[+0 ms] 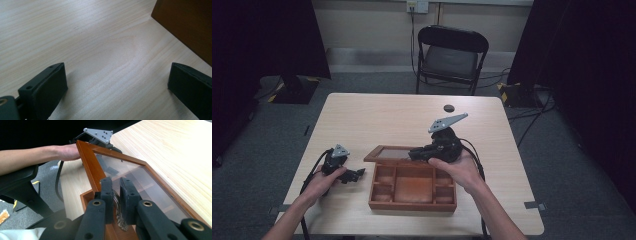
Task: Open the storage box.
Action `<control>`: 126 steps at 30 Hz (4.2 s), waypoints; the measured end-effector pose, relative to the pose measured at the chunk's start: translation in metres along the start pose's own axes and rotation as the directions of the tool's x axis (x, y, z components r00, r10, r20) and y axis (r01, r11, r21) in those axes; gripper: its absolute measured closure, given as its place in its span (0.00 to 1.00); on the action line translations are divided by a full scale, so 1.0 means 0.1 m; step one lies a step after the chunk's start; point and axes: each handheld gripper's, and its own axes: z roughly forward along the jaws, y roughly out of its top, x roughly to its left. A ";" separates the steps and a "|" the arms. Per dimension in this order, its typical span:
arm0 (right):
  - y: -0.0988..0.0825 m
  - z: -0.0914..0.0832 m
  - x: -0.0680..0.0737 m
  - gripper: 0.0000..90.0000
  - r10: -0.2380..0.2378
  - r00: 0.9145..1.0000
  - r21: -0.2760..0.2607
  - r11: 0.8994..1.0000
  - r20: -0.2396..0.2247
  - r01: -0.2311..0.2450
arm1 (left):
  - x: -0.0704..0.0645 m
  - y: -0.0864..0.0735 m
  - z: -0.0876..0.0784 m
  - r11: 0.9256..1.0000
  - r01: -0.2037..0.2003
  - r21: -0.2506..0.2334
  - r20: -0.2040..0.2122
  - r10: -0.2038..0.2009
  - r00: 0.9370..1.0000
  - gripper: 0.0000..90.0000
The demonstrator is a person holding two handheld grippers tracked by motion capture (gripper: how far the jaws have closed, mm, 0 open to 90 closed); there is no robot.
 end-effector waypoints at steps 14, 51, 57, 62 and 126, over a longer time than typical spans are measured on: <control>0.05 -0.01 -0.04 0.91 0.016 1.000 0.002 1.000 -0.002 -0.016 | 0.00 0.00 0.00 1.000 -0.002 0.001 0.000 0.002 1.000 0.02; 0.16 -0.05 -0.15 0.92 0.036 0.999 -0.015 0.999 -0.016 -0.036 | 0.00 0.00 0.00 1.000 0.001 0.002 0.003 -0.001 1.000 0.01; 0.18 -0.05 -0.17 0.92 0.043 0.999 -0.018 0.999 -0.017 -0.044 | 0.00 0.00 0.00 1.000 0.001 0.003 0.003 -0.001 1.000 0.01; 0.18 -0.05 -0.18 0.92 0.046 0.999 -0.020 0.999 -0.019 -0.046 | 0.00 0.00 0.00 1.000 0.001 0.002 0.003 -0.001 1.000 0.01; 0.20 -0.07 -0.22 0.92 0.060 0.998 -0.049 0.997 -0.016 -0.061 | 0.00 0.00 0.00 1.000 0.000 0.003 0.004 0.000 1.000 0.01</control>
